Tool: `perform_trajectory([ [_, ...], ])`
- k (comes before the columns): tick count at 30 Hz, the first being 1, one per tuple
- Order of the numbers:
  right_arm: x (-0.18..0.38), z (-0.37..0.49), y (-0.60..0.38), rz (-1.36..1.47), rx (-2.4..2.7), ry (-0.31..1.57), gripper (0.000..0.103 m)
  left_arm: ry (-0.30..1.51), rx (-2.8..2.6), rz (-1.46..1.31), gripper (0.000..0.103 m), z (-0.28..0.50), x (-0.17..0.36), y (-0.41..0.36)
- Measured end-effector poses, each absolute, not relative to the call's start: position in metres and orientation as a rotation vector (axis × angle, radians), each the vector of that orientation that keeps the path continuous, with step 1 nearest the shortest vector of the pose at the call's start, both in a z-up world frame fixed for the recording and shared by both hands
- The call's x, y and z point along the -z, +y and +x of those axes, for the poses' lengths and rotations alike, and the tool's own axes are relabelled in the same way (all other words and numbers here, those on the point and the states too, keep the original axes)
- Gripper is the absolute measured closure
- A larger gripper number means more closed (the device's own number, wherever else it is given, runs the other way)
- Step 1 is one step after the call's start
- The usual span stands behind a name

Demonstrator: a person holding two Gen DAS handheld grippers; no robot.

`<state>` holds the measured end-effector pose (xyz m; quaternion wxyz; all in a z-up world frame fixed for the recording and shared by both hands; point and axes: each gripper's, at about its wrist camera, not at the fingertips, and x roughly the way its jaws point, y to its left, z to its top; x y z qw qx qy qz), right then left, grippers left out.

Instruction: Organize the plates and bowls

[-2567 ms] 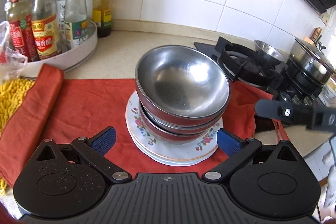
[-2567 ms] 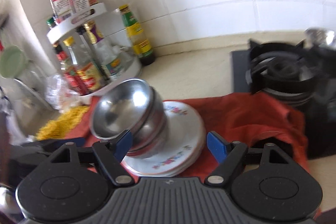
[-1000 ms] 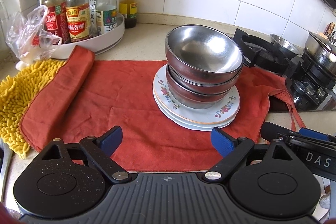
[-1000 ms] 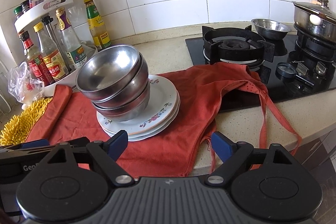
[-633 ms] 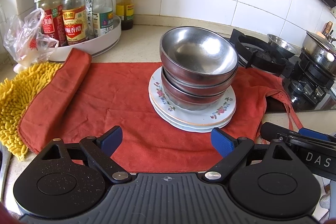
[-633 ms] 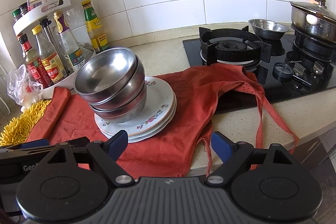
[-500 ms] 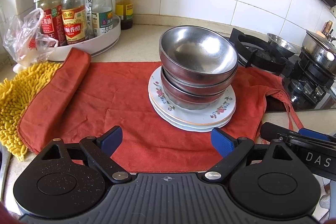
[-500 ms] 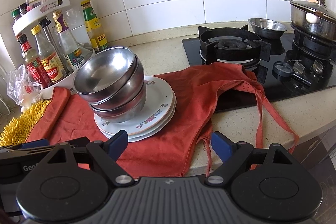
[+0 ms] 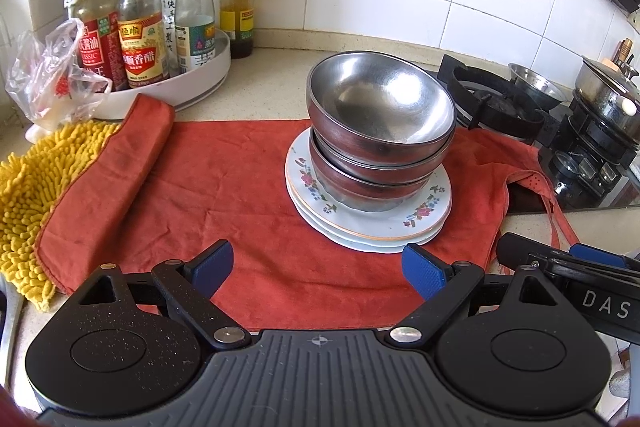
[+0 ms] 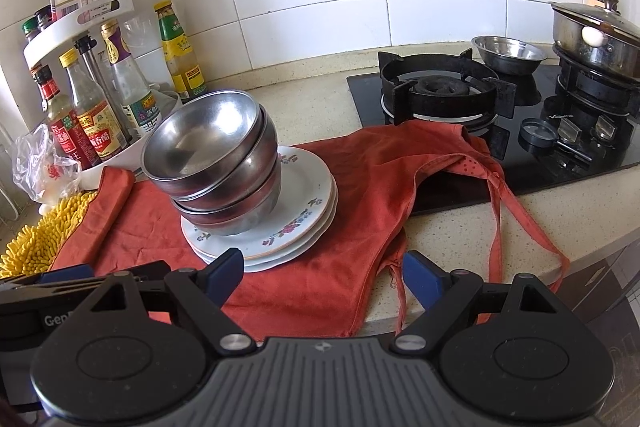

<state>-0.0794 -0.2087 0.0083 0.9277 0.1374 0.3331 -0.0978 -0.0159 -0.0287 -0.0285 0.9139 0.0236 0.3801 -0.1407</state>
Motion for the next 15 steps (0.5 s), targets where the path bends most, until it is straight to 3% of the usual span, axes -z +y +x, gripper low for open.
perform_trajectory([
  [15, -0.018, -0.084, -0.191, 0.272, 0.165, 0.633, 0.018, 0.687, 0.232, 0.146, 0.008, -0.028, 0.011, -0.016],
])
